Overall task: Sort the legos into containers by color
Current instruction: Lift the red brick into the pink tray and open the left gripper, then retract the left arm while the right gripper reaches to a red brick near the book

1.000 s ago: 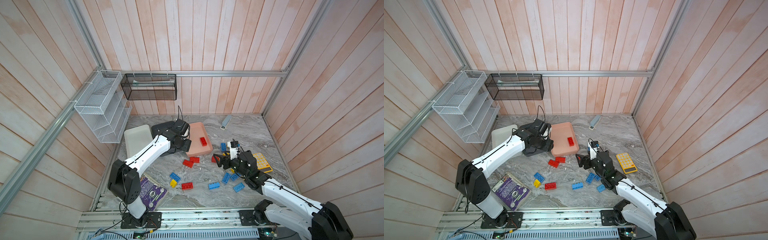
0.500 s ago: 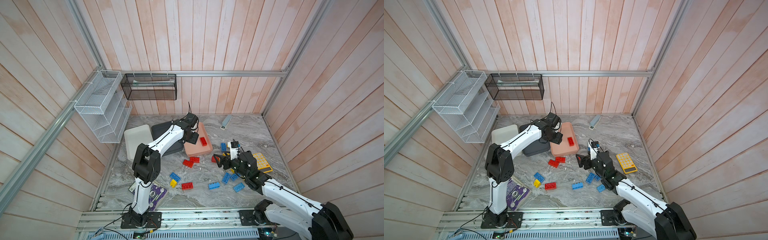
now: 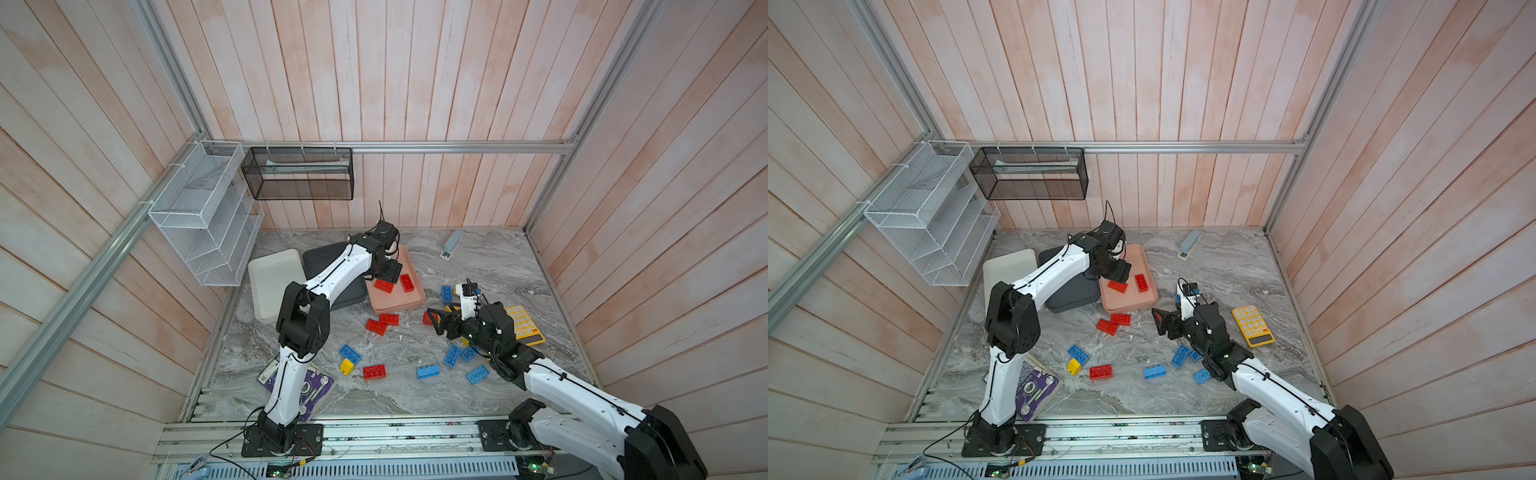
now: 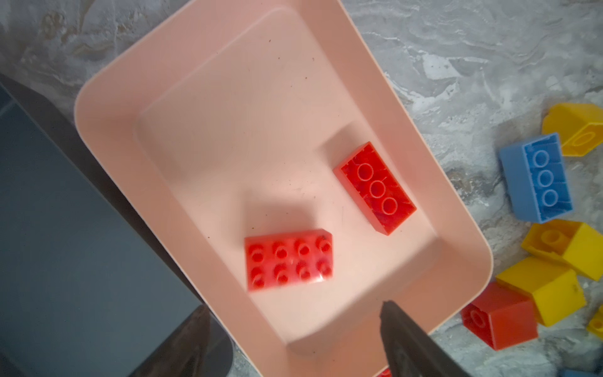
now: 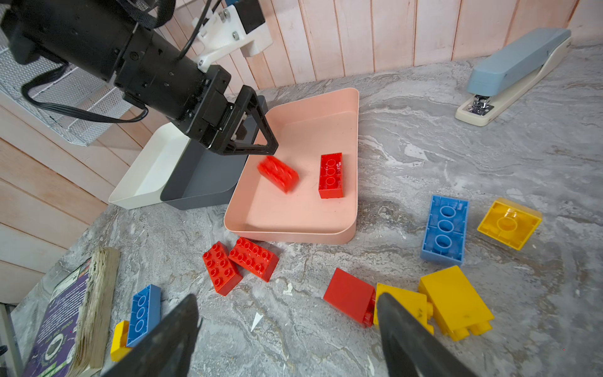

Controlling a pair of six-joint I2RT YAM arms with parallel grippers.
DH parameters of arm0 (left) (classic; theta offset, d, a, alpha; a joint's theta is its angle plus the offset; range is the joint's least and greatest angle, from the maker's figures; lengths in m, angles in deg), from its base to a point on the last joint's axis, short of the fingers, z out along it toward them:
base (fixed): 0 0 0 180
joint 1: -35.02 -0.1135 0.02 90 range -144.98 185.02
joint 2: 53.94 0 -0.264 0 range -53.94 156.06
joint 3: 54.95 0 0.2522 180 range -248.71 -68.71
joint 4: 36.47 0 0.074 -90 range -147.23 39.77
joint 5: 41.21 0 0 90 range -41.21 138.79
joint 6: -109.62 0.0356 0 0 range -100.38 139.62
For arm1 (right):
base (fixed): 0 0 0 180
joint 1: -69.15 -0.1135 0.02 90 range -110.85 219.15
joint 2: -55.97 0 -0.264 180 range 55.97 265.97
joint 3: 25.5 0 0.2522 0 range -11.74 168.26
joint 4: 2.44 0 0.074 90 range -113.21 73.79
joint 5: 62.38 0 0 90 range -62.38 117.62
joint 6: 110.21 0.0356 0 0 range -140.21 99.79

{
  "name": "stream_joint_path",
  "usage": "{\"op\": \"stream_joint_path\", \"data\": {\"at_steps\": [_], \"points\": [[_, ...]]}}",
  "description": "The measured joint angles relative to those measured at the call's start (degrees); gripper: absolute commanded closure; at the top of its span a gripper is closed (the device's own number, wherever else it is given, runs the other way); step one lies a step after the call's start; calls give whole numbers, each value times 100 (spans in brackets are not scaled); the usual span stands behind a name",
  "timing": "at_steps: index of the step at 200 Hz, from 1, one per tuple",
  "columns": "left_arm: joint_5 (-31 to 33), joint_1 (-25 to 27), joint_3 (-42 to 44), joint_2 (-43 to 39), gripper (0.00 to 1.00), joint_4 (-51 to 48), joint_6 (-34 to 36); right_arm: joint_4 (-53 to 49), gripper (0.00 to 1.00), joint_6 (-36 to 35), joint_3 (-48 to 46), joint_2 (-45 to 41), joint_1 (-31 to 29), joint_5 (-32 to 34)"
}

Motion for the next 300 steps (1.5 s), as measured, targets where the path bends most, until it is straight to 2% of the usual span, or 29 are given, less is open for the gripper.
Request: {"op": "stream_joint_path", "data": {"at_steps": [42, 63, 99, 136, 185, 225, 258, 300], "points": [[42, 0, -50, -94, 5, -61, -2, -195, 15, -24, 2, -83, 0, 2], [42, 0, 142, -446, 5, -17, -28, -415, 15, -83, 122, -111, 0, 4], [35, 0, 863, -1679, 0, 138, -87, -831, 16, -317, 525, -107, -223, 83], [28, 0, 1814, -3180, 0, 573, -131, -1445, 16, -509, 1200, 109, -1204, 317], [20, 0, 4113, -5436, 0, 1467, -310, -2562, 16, -535, 1777, 726, -2135, 713], [157, 0, 5729, -6905, 0, 2037, -498, -3346, 17, -492, 2026, 1473, -3036, 863], [402, 0, 6262, -7834, 0, 2177, -619, -3630, 18, -522, 2271, 2282, -3512, 750], [706, 0, 6725, -8977, 0, 2452, -782, -3663, 21, -723, 2704, 3136, -3687, 728]]}}
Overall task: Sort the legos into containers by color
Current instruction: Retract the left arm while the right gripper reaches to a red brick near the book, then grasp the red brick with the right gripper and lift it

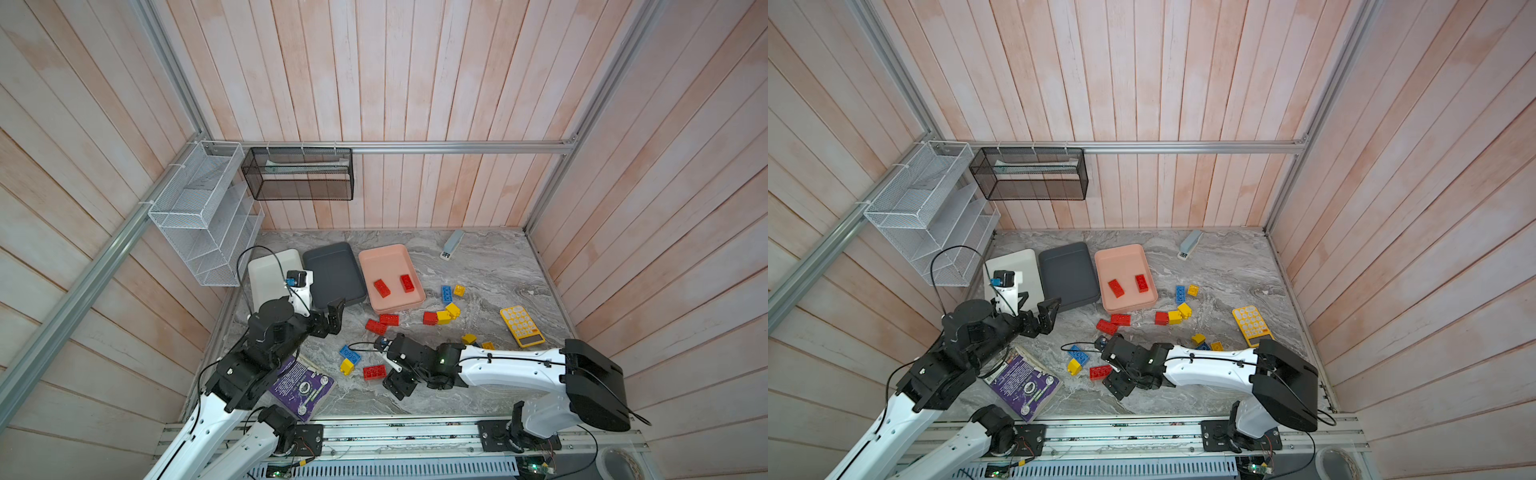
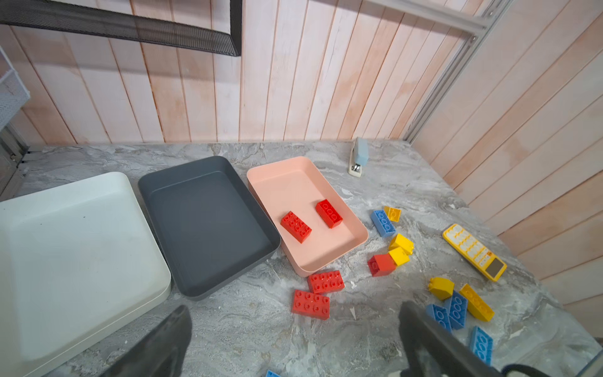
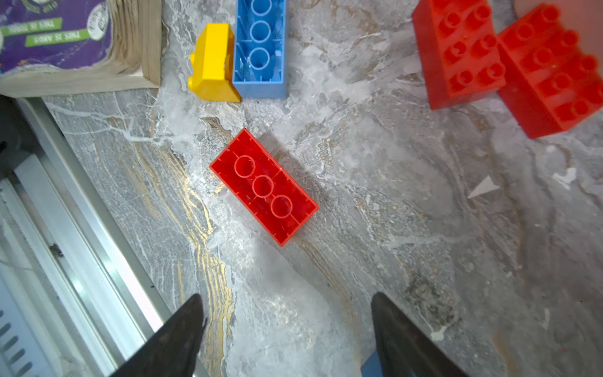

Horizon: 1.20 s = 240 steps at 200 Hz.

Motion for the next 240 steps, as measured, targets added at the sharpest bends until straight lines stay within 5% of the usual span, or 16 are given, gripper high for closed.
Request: {"op": "stream_joint_path", "data": {"at_steps": [51, 147, 240], "points": [[258, 0, 282, -466, 0, 76, -103, 24, 22, -101, 621, 890, -7, 162], [452, 0, 284, -546, 0, 101, -125, 72, 46, -216, 835, 1460, -7, 273], [557, 0, 284, -555, 0, 101, -142, 160, 52, -367, 1259, 1869, -7, 85]]}}
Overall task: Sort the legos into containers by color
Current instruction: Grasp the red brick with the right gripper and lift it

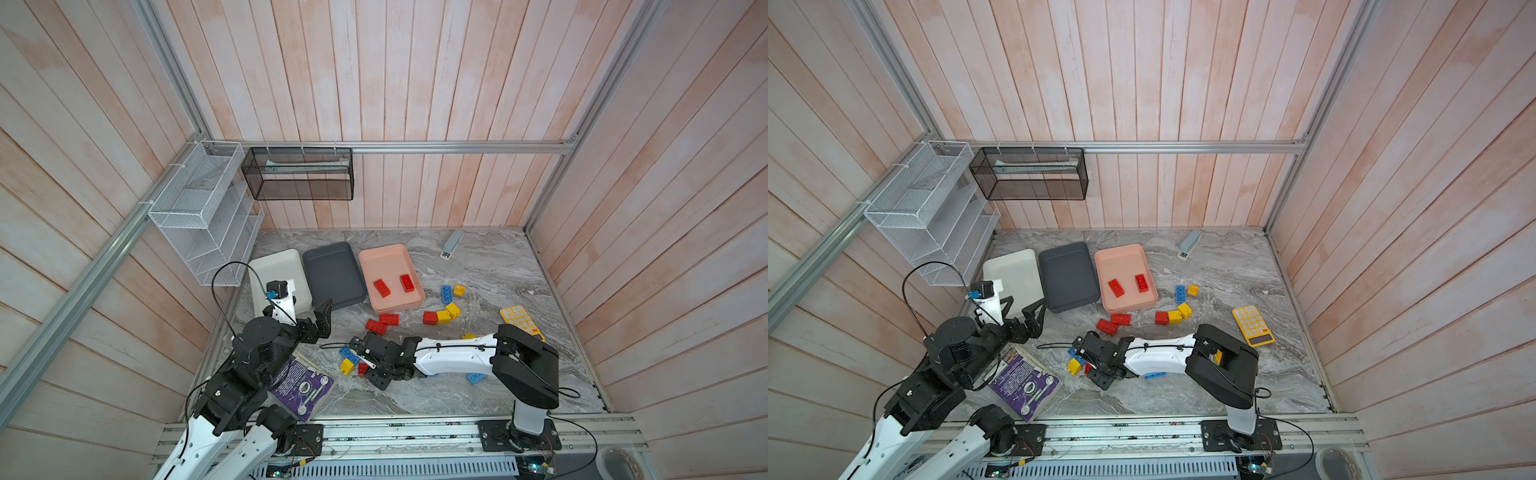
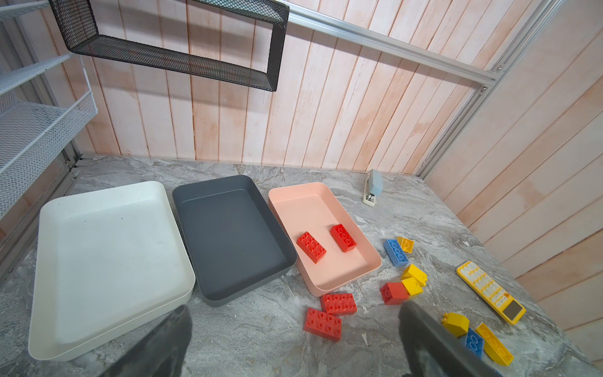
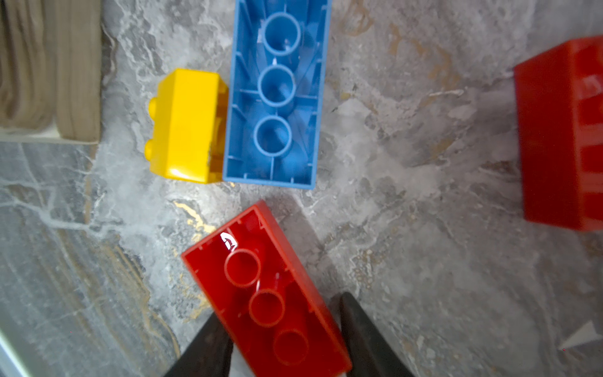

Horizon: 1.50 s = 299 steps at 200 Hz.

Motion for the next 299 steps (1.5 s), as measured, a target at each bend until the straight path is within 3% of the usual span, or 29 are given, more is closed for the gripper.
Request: {"op": "stream_joint_path", "data": {"at_steps": [62, 177, 233, 299], "points": [[20, 0, 2, 39, 0, -2, 0, 4, 68, -133, 175, 131, 0, -46], [229, 0, 4, 129, 0, -2, -2, -11, 78, 59, -219, -332, 42, -52], [356, 2, -20, 267, 0, -138, -107, -20, 79, 393, -732, -1410, 68, -63], [-157, 7, -420, 212, 0, -1067, -498, -507, 79, 863, -870, -2728, 505, -164]]}}
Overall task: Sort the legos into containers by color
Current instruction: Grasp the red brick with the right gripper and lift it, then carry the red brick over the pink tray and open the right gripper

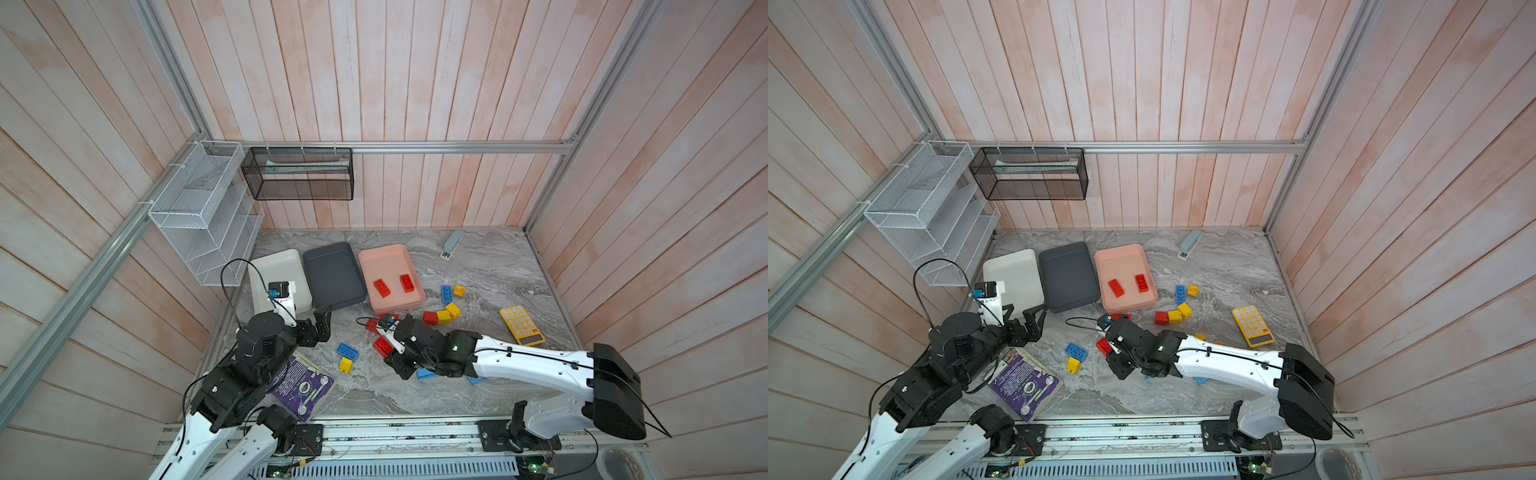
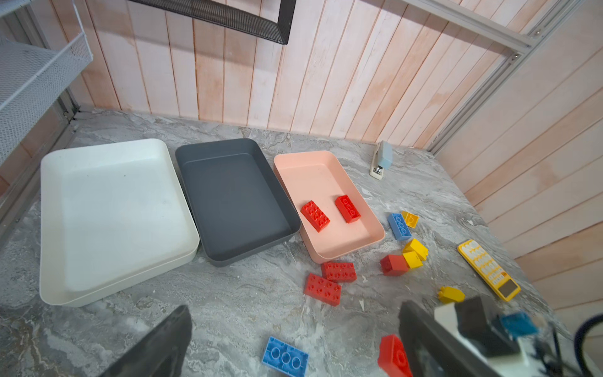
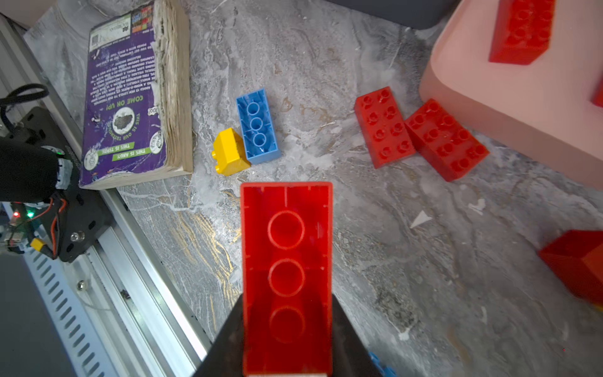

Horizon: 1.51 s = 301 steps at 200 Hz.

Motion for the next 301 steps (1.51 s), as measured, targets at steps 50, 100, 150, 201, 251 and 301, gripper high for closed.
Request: {"op": "stream_joint_path", "data": {"at_steps": [50, 100, 150, 201, 251, 301], "points": [[-470, 0, 74, -44, 0, -98, -326, -616, 79, 61, 415, -136, 852, -136], [-911, 0, 796, 79, 0, 330, -774, -675, 80, -101, 1349, 461, 1923, -551], [-1351, 48, 1923, 267, 0, 1036, -1314, -533, 79, -424, 2334, 1821, 2522, -1012], [-1370, 76, 2013, 850, 0, 1419, -1388, -254, 71, -629, 3001, 2839, 2931, -1379], [-1357, 96, 2022, 984, 0, 1530, -1432, -50, 53, -697, 3252, 3230, 3126, -1547], [-1351, 136, 1963, 1163, 1, 1515, -1445, 166, 34, -693, 3215, 3167, 3185, -1558]]}}
